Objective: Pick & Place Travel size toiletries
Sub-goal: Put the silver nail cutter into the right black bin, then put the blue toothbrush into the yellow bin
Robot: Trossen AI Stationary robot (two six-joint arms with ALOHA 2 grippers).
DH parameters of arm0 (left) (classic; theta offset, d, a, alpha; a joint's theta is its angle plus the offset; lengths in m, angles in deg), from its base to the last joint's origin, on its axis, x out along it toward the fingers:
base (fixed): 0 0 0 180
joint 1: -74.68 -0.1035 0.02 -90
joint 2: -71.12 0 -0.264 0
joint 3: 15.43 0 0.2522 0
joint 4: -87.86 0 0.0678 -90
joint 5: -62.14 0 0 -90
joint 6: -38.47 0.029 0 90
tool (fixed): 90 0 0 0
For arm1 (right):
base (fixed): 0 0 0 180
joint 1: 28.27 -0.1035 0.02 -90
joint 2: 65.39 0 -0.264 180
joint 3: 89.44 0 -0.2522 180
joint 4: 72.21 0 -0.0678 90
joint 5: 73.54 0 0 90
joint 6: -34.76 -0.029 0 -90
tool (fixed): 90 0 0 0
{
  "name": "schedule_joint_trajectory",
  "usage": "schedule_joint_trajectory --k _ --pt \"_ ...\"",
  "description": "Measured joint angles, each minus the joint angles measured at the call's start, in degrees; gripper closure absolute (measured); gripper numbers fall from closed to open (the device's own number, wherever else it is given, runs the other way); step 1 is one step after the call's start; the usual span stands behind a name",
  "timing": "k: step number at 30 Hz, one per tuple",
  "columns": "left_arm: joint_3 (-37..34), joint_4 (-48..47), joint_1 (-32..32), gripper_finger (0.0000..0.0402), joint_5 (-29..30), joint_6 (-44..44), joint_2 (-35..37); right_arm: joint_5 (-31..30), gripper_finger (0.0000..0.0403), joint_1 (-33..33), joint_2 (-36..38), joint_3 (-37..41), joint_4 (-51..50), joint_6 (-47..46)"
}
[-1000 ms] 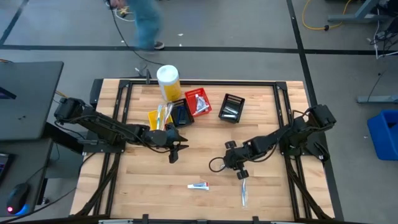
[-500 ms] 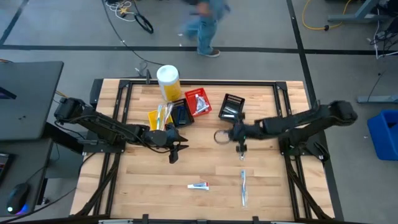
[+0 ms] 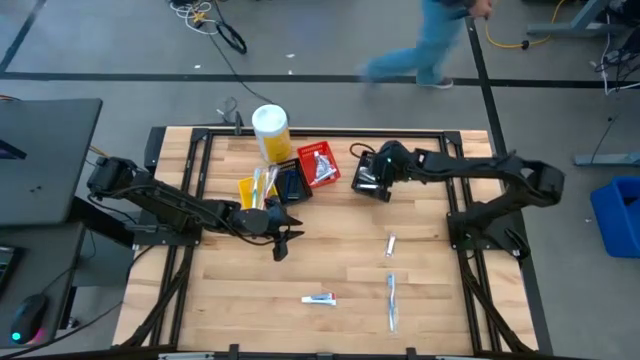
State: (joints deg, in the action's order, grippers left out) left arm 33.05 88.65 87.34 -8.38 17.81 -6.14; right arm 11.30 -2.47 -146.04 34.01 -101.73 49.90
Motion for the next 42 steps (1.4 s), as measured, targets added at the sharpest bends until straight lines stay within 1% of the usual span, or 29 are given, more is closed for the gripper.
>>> schedule_joint_trajectory --k 7,11,14,19,23,26,31,36,38,42 --pt "0.0 0.0 0.0 0.0262 0.0 0.0 0.0 0.5 0.0332 2.7 -7.7 0.0 3.3 0.8" --pt "0.0 0.0 0.0 0.0262 0.0 0.0 0.0 0.8 0.0324 3.2 -9.8 0.0 5.1 2.5" --pt "0.0 0.0 0.0 0.0262 0.0 -0.1 0.0 0.8 0.0303 3.2 -10.0 0.0 4.7 5.1" --pt "0.0 0.0 0.0 0.0262 0.0 -0.1 0.0 0.5 0.0257 3.2 -10.0 0.0 4.7 5.3" --pt "0.0 0.0 0.0 0.0262 0.0 -0.1 0.0 -4.3 0.0232 2.2 -10.0 0.0 4.6 5.3" --pt "0.0 0.0 0.0 0.0262 0.0 -0.4 0.0 -6.3 0.022 0.7 -9.2 0.0 3.9 5.5" --pt "0.0 0.0 0.0 0.0262 0.0 -5.4 0.0 -6.3 0.0211 -2.6 -5.8 -0.1 1.4 5.7" --pt "0.0 0.2 0.0 0.0262 -0.3 -8.7 0.0 -6.2 0.0213 -6.9 -0.9 -0.1 -1.6 2.5" --pt "0.0 0.5 0.0 0.0262 -2.3 -9.1 0.0 -6.2 0.0215 -9.0 1.1 -0.1 -2.1 0.5" --pt "0.0 1.8 0.1 0.0262 -10.3 -9.7 -0.9 -6.2 0.0217 -13.2 4.3 -0.1 -2.1 -2.6"
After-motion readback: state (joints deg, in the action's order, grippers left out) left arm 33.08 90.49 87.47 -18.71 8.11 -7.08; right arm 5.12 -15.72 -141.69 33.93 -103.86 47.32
